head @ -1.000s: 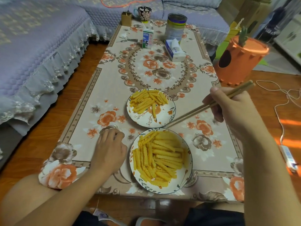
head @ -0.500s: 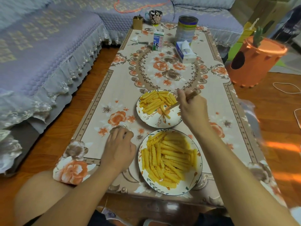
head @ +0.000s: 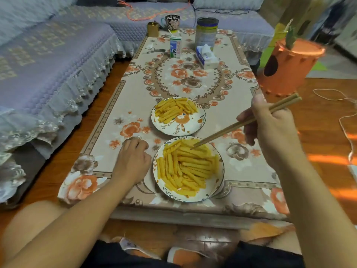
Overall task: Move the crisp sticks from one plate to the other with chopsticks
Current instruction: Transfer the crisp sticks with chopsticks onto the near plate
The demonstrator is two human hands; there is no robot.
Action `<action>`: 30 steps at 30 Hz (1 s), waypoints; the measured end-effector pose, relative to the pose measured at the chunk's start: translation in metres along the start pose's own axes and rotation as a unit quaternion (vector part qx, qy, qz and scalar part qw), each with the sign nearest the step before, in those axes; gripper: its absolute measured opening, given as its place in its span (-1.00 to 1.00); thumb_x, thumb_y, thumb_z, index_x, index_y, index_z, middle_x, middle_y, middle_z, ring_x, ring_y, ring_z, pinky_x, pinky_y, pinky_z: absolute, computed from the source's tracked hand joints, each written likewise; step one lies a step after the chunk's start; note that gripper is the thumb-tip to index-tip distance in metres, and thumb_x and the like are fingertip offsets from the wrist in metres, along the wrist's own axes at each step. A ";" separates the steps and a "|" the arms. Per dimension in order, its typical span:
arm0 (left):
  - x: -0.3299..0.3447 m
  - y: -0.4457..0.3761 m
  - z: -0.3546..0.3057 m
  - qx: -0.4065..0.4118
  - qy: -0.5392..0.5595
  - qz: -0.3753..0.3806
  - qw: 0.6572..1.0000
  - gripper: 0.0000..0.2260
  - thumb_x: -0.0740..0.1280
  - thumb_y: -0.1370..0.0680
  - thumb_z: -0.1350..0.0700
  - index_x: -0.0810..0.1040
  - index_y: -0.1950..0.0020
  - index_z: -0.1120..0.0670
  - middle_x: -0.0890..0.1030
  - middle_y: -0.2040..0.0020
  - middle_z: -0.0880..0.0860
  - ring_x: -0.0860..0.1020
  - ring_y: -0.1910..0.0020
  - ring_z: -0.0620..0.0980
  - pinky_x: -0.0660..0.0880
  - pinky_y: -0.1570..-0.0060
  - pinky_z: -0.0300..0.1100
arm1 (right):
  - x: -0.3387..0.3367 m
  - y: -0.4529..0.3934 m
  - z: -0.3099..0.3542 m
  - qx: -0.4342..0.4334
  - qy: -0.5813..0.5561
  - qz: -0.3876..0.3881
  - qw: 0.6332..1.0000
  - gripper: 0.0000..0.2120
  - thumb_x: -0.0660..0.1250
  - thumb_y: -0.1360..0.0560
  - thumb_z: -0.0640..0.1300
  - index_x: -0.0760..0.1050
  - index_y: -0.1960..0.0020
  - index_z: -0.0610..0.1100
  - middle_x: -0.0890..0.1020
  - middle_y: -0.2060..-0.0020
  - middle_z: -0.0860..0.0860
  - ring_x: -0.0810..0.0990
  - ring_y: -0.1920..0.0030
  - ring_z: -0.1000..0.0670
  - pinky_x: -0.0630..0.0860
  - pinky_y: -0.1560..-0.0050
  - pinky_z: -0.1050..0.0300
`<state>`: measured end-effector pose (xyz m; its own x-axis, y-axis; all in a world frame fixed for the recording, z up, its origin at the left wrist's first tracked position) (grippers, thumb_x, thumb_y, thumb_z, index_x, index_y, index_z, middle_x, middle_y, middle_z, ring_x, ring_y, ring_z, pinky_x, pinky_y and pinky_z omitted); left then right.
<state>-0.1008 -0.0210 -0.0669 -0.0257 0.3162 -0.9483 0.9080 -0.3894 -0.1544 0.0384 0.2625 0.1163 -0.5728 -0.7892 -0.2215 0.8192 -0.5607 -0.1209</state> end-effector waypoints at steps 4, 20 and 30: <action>0.000 0.002 -0.001 0.006 0.003 -0.011 1.000 -0.77 0.23 -0.58 0.15 0.55 -0.20 0.14 0.51 -0.18 0.09 0.41 -0.23 0.13 0.42 -0.20 0.03 | 0.001 0.040 -0.017 -0.001 0.014 0.044 0.999 -0.49 0.16 -0.71 0.02 0.62 0.21 -0.29 0.52 0.53 -0.06 0.45 0.54 0.02 0.37 0.53 0.20; 0.005 0.003 0.003 0.016 -0.005 -0.032 0.999 -0.83 0.22 -0.57 0.16 0.52 -0.11 0.12 0.49 -0.07 0.04 0.42 -0.10 0.09 0.44 -0.06 0.03 | -0.011 0.005 -0.034 -0.064 0.016 0.016 0.998 -0.61 0.21 -0.71 0.00 0.64 0.16 -0.14 0.54 0.49 0.04 0.48 0.47 0.10 0.42 0.45 0.25; -0.017 -0.022 -0.003 0.063 -0.120 0.032 0.990 -0.92 0.26 -0.54 0.07 0.53 0.08 0.03 0.53 0.14 0.01 0.56 0.13 0.12 0.34 0.35 -0.10 | 0.056 -0.093 -0.070 -0.094 0.046 -0.006 0.994 -0.62 0.25 -0.68 0.06 0.66 0.08 -0.18 0.62 0.37 -0.14 0.58 0.43 0.04 0.53 0.33 0.05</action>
<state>-0.1187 -0.0150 -0.0464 -0.0830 0.0788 -0.9934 0.8520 -0.5115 -0.1118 -0.0680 0.2882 0.0479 -0.5840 -0.7521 -0.3054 0.8086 -0.5057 -0.3008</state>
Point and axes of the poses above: each hand's wrist, its own y-axis away from the middle knuckle, its own x-axis out of the palm, z = x × y, the point moved 1 cm from there along -y, towards the middle knuckle
